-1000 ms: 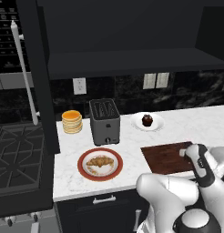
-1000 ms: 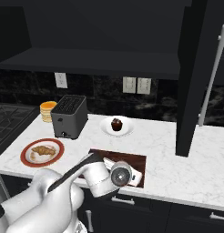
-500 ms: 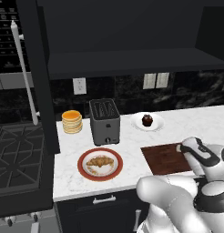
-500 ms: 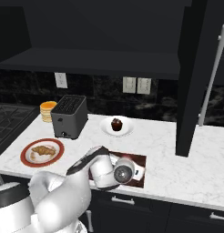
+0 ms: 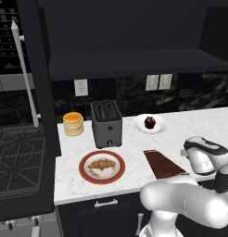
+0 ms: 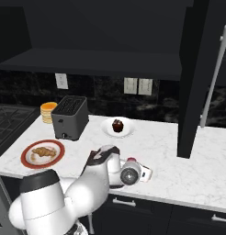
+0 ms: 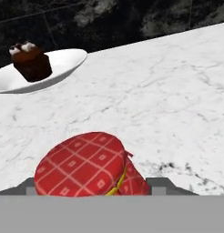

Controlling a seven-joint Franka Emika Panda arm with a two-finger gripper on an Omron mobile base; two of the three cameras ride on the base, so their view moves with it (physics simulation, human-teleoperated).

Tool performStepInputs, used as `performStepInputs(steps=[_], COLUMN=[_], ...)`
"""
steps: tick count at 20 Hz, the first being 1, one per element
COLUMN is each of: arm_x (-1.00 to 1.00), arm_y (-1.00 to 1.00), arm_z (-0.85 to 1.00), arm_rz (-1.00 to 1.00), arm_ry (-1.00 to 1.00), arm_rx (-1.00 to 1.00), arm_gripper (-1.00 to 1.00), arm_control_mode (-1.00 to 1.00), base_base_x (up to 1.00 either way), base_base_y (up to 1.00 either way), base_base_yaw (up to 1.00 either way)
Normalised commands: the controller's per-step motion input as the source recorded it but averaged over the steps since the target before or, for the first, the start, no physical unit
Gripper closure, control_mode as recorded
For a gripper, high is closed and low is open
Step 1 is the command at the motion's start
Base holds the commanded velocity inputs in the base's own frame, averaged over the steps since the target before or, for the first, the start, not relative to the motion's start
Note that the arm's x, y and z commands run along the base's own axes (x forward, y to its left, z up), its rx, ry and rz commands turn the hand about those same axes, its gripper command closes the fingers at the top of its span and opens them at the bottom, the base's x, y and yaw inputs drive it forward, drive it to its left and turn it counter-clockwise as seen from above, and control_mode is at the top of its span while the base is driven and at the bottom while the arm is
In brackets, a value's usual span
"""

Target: From the different types of pastries on the counter, select a croissant and place it on the cutting board. Then retrieve a jar of jam from the cabinet and place it alongside the croissant on the cutting board.

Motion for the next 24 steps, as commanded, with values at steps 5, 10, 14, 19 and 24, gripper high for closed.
performStepInputs(steps=[5,10,14,19,24], arm_x=[0.13,0.01,0.0,-0.03,-0.26], arm_y=[0.0,0.05,0.0,0.0,0.0], arm_z=[-0.5,-0.43,-0.21,-0.19,-0.11], arm_rz=[0.0,0.0,0.0,0.0,0.0], arm_ry=[0.1,0.1,0.02,0.0,0.0], arm_rx=[-0.04,-0.04,-0.01,0.0,0.0], arm_gripper=[1.0,-1.0,-1.0,-1.0,-1.0], arm_control_mode=[-1.0,-1.0,-1.0,-1.0,-1.0], base_base_x=[0.0,0.0,0.0,0.0,0.0], base_base_y=[0.0,0.0,0.0,0.0,0.0], base_base_yaw=[0.0,0.0,0.0,0.0,0.0])
